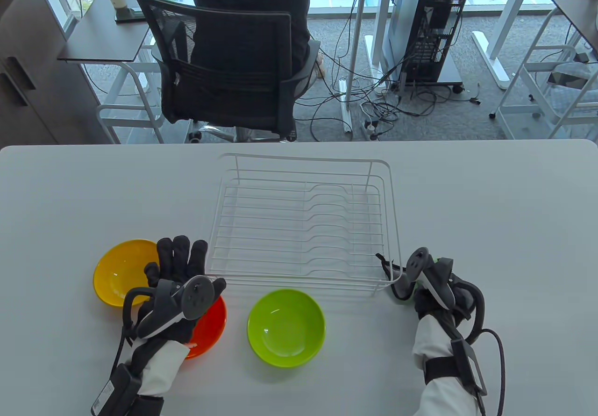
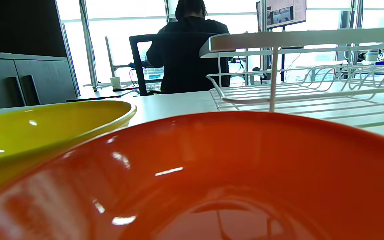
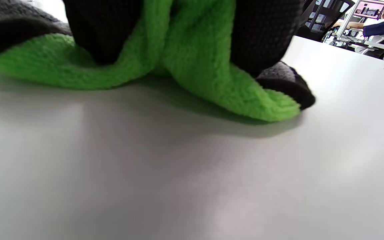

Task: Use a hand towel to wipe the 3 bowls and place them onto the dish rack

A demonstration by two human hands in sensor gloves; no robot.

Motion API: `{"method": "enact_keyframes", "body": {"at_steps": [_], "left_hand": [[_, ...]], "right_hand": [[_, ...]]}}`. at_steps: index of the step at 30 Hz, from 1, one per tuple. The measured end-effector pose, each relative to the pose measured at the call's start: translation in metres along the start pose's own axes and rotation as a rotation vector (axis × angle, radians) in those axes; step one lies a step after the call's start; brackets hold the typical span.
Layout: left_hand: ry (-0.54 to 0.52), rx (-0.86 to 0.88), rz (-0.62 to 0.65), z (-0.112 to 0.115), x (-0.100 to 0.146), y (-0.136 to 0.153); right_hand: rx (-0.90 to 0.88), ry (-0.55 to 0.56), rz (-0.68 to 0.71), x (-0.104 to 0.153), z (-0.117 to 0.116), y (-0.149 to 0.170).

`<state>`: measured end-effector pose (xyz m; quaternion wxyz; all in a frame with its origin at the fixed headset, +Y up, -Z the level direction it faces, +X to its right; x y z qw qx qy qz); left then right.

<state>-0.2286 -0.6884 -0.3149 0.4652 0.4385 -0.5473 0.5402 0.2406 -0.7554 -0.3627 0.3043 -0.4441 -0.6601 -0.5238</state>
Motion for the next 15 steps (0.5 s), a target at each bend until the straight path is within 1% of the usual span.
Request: {"method": "enact_keyframes", "body": {"at_steps": [5,6,11,12,15], "left_hand": [[-0.028,0.082,-0.076,-0.008,0.001,0.024],[-0.028,0.112,-0.095,-0.008,0.002,0.031],[-0.058,0.257,-0.223,-0.007,0.004,0.069],[-0.064,0.278,-0.263,-0.005,0.005,0.079],[-0.054,0.332,-0.364,0.002,0.008,0.102]], "right_hand": [[-0.185,-0.012,0.015,0.002,0.010,0.005],[-0.218,0.001,0.015,0.003,0.014,0.006],[-0.414,0.111,-0.018,0.010,0.038,0.018],[-0.479,0.141,-0.041,0.012,0.044,0.022],[-0.631,0.205,-0.050,0.020,0.057,0.029]]}}
Point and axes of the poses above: the tracker on the back of each hand, its own y axis roughly to the little-finger side, its own x axis roughly from the fingertips to the wrist, z = x × y, the point moved 3 cm from there along -x, roughly from the wrist to the fingertips, and after that the axes turned 2 degrees about z, right-handed, at the moved point
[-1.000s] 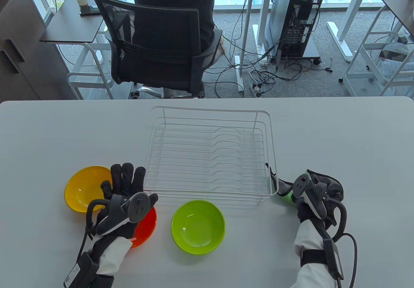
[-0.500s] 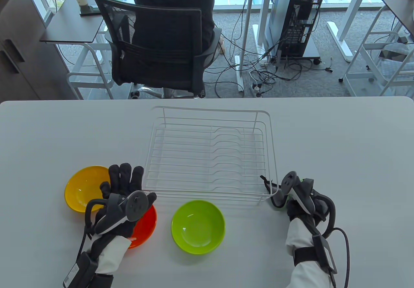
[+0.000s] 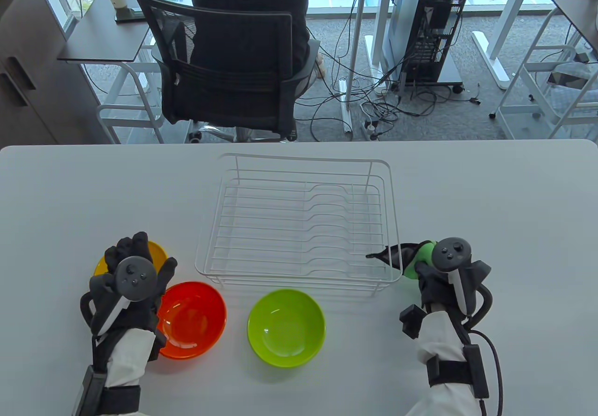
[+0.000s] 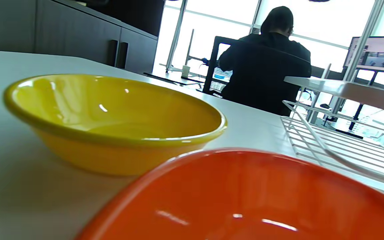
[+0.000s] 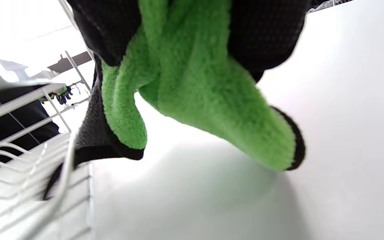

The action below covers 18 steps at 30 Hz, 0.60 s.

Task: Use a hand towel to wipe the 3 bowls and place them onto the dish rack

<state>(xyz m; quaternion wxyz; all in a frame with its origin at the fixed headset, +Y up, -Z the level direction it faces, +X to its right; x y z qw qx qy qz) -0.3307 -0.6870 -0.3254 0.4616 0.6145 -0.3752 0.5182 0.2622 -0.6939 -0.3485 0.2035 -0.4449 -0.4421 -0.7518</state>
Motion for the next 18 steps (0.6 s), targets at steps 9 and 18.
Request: {"method": "enact_keyframes", "body": {"at_steps": [9,18], "left_hand": [[0.073,0.114,-0.316,0.008,-0.007,0.060],[0.142,0.134,-0.455,0.023,-0.010,0.083]], "right_hand": [[-0.226,0.036,0.069,0.013,0.020,-0.011],[-0.308,0.011,0.120,0.023,0.024,-0.022]]}}
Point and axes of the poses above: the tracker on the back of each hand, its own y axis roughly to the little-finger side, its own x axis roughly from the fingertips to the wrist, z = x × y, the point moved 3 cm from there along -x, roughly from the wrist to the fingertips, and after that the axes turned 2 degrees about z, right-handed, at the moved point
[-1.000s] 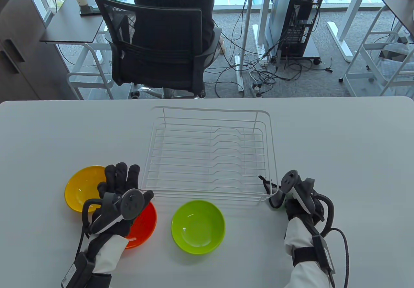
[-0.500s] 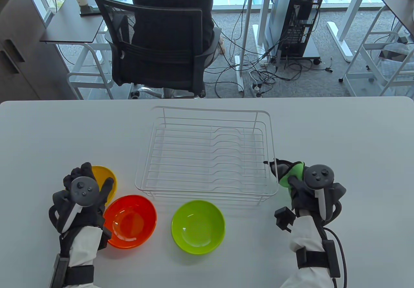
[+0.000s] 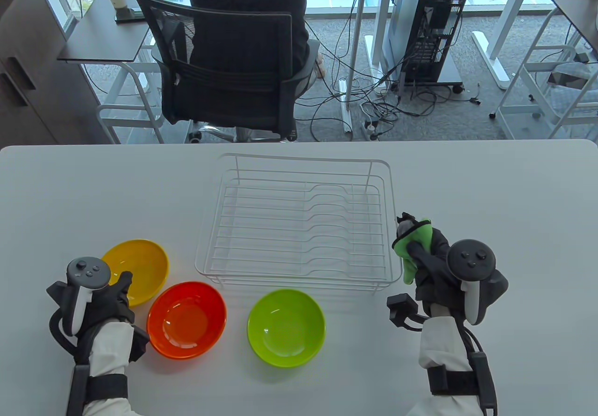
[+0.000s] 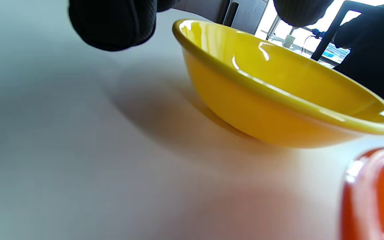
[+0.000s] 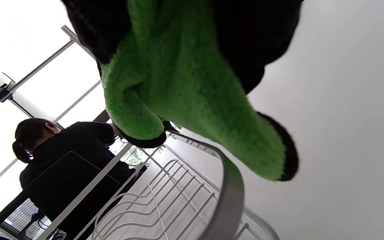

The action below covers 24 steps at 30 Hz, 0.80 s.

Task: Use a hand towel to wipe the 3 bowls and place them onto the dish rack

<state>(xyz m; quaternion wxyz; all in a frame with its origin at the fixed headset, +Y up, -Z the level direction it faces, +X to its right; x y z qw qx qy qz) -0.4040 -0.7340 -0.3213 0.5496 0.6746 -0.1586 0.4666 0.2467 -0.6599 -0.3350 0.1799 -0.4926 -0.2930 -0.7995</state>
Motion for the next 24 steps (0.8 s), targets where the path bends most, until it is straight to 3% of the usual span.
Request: {"method": "enact_keyframes", "body": {"at_steps": [10,24], "left_hand": [[0.079,0.115,-0.072,0.012,-0.009,0.012],[0.015,0.340,-0.043,0.003,-0.009,0.012]], "right_hand": [[-0.004,-0.008,0.010,0.002,0.002,0.000],[-0.019,-0.012,0.038,0.003,0.000,-0.001]]}}
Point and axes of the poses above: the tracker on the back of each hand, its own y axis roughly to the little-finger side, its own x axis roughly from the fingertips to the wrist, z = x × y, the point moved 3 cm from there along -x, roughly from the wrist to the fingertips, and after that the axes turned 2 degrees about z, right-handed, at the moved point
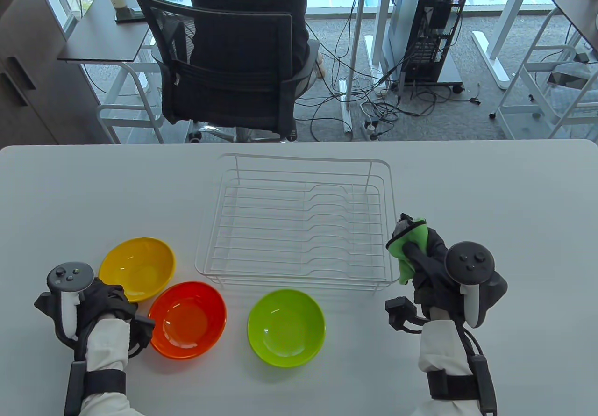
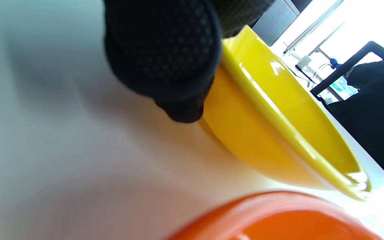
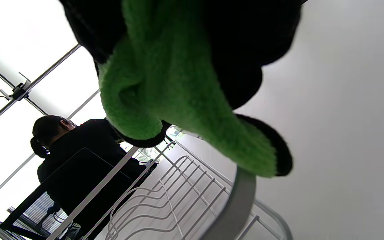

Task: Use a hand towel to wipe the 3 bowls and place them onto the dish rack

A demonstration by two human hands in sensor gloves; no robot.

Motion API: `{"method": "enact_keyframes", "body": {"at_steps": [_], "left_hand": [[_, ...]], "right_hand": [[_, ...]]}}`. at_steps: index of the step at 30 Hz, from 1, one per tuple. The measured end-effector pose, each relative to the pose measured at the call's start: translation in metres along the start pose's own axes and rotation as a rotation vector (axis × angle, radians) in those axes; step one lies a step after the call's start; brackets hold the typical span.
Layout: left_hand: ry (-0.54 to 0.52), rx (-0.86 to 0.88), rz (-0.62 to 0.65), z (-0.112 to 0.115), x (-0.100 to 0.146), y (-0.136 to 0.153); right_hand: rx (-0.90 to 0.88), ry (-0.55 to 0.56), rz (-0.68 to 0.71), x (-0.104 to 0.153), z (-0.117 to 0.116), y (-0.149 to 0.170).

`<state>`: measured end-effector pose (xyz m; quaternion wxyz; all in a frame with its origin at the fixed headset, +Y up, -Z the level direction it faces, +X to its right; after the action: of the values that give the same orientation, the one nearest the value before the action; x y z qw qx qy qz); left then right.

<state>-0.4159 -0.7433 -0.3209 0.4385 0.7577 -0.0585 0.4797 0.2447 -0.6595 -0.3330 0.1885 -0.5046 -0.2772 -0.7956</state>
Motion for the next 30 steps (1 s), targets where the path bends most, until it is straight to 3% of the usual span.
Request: {"method": "enact_keyframes", "body": {"at_steps": [8,11,16,21,30], "left_hand": [[-0.132,-0.053,0.124,-0.026,0.023,-0.035],[-0.193,0.027,0.208,-0.045,0.039,-0.053],[-0.231,0.056,0.349,-0.059,0.068,-0.079],[-0.197,0.038,0.480,-0.049,0.092,-0.107],[-0.074,-0.023,0.682,-0.008,0.133,-0.158]], "right_hand": [[-0.001,-0.008,0.022,0.003,-0.006,-0.006],[-0.006,0.008,0.063,0.007,-0.006,-0.020],[0.029,0.028,0.184,0.018,-0.009,-0.049],[-0.037,0.005,0.300,0.034,-0.018,-0.087],[-0.136,-0.049,0.550,0.075,-0.037,-0.146]]}}
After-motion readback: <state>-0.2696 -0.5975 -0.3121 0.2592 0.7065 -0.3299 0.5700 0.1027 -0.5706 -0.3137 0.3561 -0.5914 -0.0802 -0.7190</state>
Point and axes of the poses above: the tracker on the back of each hand, its own y axis roughly to the little-finger side, its own x axis roughly from the fingertips to the wrist, z = x × y, the point moved 3 cm from there along -x, roughly from the wrist to the fingertips, and after that the axes turned 2 degrees about z, right-handed, at the moved point
